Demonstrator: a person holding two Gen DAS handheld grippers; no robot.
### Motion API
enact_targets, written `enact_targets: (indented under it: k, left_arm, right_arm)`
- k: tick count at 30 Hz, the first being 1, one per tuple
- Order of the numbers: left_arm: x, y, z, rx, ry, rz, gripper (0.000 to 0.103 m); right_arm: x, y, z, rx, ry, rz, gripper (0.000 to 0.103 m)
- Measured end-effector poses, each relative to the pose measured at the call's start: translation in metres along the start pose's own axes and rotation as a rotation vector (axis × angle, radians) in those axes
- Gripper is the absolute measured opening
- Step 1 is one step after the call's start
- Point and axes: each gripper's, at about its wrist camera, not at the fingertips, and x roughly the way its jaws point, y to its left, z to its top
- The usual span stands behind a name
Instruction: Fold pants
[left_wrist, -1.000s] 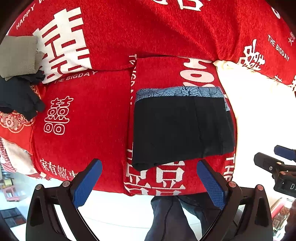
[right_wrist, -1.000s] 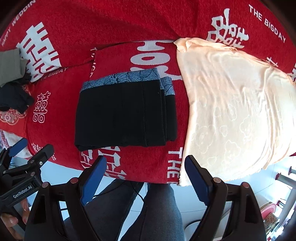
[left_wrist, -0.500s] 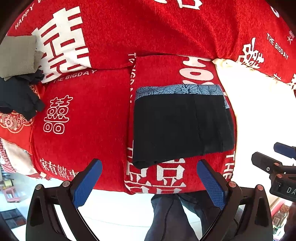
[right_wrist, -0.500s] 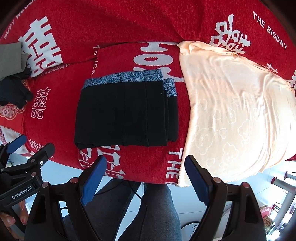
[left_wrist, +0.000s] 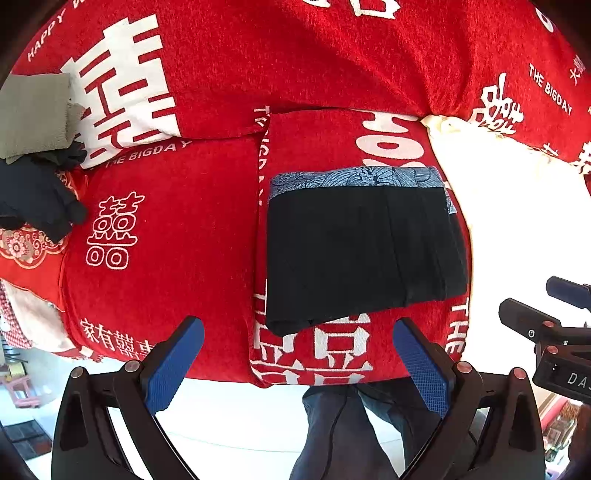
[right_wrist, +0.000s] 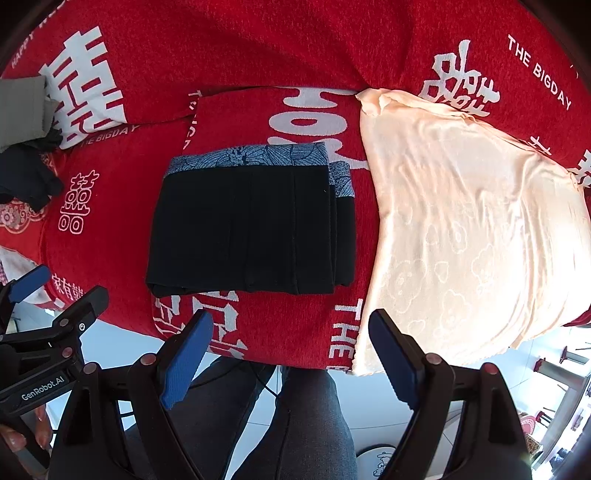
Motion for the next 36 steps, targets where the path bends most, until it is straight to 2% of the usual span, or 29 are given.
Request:
enact_targets:
  k: [36]
  left_arm:
    - [-0.0013, -0.0041, -0.0013, 0.023, -0.007, 0.017, 0.103]
  right_arm:
    - [-0.0016, 0.0026, 0.0004, -0.014, -0.004, -0.013, 0.088]
